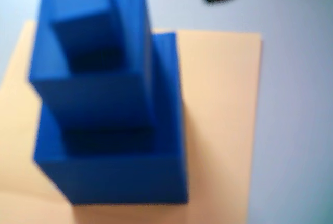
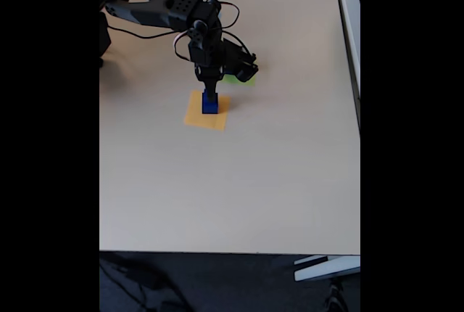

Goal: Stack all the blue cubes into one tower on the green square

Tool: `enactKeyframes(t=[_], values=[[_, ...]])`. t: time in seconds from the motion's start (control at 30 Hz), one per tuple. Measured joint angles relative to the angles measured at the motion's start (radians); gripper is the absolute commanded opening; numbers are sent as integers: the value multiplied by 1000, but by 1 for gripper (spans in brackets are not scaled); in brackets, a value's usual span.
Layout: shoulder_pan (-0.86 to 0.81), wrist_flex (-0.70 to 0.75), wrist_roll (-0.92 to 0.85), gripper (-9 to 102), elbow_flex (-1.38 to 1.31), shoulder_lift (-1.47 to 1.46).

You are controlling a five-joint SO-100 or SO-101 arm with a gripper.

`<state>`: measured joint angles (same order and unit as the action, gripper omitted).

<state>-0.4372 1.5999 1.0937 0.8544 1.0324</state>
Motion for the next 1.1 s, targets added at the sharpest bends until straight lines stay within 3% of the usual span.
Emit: enactKeyframes(t=[1.1], values=[[-2, 0, -2, 8, 0, -18]])
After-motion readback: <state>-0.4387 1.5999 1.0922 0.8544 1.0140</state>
